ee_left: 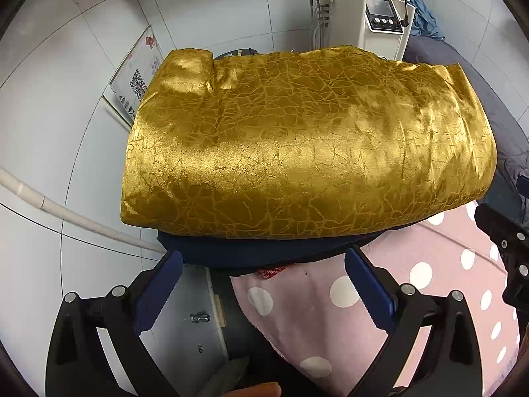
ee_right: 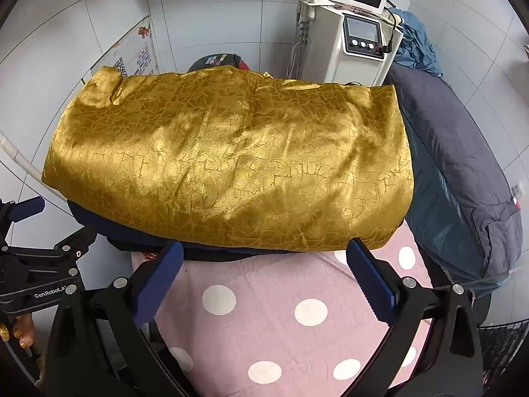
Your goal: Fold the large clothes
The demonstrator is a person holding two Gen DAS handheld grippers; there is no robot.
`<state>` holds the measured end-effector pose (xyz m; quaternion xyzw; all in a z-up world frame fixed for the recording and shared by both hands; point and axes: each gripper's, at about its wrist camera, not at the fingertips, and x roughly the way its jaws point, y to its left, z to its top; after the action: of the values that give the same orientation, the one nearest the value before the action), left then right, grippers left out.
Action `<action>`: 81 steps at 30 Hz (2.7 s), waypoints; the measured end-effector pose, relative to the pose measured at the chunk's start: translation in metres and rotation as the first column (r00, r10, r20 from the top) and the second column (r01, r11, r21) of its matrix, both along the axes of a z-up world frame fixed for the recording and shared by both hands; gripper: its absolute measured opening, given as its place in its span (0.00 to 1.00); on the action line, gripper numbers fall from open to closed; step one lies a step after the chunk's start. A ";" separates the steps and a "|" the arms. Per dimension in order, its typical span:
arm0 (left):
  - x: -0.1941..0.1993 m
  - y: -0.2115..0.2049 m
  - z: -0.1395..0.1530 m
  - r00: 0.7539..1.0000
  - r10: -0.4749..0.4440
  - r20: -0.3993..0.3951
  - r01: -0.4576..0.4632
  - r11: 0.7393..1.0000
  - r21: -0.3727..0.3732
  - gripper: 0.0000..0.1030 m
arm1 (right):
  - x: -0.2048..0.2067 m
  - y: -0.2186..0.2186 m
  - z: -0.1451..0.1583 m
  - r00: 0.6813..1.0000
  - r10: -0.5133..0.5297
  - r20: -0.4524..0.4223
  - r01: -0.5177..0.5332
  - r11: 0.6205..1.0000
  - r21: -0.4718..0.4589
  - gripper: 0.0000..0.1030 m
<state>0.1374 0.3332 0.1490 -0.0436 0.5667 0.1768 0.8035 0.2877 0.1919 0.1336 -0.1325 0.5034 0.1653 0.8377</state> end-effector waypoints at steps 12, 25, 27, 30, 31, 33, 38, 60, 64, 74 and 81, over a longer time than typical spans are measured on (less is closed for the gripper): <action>0.001 -0.002 -0.005 1.000 -0.006 -0.014 0.006 1.000 0.007 0.94 | 0.000 0.005 -0.003 1.000 0.013 0.000 -0.013 1.000 -0.012 0.95; 0.001 -0.007 -0.001 1.000 -0.022 -0.001 0.022 0.998 0.054 0.94 | 0.002 0.004 -0.003 1.000 0.010 -0.001 -0.010 1.000 -0.014 0.95; 0.002 -0.007 -0.001 1.000 -0.022 -0.002 0.023 0.999 0.047 0.94 | 0.002 0.003 -0.004 1.000 0.011 -0.001 -0.011 1.000 -0.013 0.95; 0.002 -0.007 0.000 1.000 -0.023 -0.002 0.023 0.999 0.042 0.94 | 0.002 0.003 -0.004 1.000 0.012 -0.001 -0.012 1.000 -0.012 0.95; 0.002 -0.007 0.000 1.000 -0.023 -0.002 0.023 0.999 0.043 0.94 | 0.002 0.003 -0.004 1.000 0.012 -0.001 -0.012 1.000 -0.013 0.95; 0.002 -0.007 0.000 1.000 -0.023 -0.002 0.023 0.999 0.044 0.94 | 0.001 0.003 -0.004 1.000 0.014 0.000 -0.014 1.000 -0.014 0.95; 0.003 -0.008 0.000 1.000 -0.028 -0.001 0.028 0.998 0.051 0.94 | 0.001 0.003 -0.005 1.000 0.016 0.001 -0.016 1.000 -0.014 0.95; 0.001 -0.010 0.000 0.999 -0.039 -0.006 0.039 0.997 0.060 0.94 | -0.002 0.001 -0.003 1.000 0.011 0.008 -0.011 1.000 -0.017 0.95; 0.001 -0.011 0.001 0.999 -0.045 -0.007 0.046 0.997 0.063 0.94 | -0.002 0.001 -0.003 1.000 0.012 0.007 -0.012 1.000 -0.011 0.95; 0.002 -0.009 0.001 0.999 -0.040 -0.005 0.040 0.997 0.069 0.94 | -0.002 0.006 -0.004 1.000 0.021 0.008 -0.021 1.000 -0.019 0.95; 0.002 -0.011 0.001 0.999 -0.045 -0.007 0.046 0.996 0.071 0.94 | -0.002 0.006 -0.004 1.000 0.018 0.006 -0.018 1.000 -0.020 0.95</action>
<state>0.1391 0.3221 0.1505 -0.0014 0.5631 0.1787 0.8068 0.2862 0.1976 0.1292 -0.1459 0.5010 0.1676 0.8364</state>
